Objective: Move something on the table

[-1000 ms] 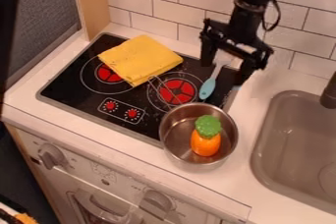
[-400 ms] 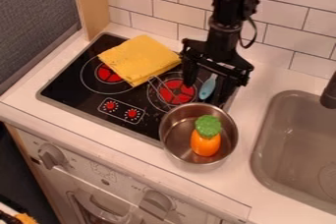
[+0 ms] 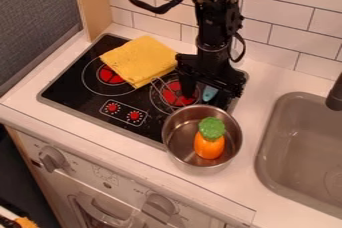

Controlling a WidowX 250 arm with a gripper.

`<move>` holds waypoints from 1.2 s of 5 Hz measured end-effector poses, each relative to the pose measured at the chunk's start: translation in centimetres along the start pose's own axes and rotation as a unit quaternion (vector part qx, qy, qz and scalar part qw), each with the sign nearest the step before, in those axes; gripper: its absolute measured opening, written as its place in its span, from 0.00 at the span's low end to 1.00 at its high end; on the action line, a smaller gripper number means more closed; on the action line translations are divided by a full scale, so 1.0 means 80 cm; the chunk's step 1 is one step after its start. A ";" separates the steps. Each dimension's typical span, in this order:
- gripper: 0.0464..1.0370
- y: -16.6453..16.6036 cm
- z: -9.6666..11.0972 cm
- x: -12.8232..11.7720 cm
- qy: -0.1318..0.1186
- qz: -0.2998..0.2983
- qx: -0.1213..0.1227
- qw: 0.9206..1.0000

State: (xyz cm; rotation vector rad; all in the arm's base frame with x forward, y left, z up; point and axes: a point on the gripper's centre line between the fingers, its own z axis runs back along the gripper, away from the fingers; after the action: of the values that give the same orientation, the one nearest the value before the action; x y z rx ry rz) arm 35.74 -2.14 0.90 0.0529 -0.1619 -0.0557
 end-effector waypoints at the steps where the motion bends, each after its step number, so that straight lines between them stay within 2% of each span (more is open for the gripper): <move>1: 0.63 0.006 -0.001 -0.001 -0.009 0.008 -0.007 1.000; 2: 0.35 0.009 0.001 -0.002 -0.011 0.000 -0.003 1.000; 3: 0.27 0.010 0.006 -0.006 0.010 -0.004 -0.005 1.000; 5: 0.27 0.017 0.060 0.019 0.012 -0.010 0.009 1.000; 6: 0.27 0.032 0.091 0.016 -0.002 -0.013 0.015 1.000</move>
State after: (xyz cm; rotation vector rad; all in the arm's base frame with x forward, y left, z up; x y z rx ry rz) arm 35.98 -0.01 8.42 0.0838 -0.1659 -0.0789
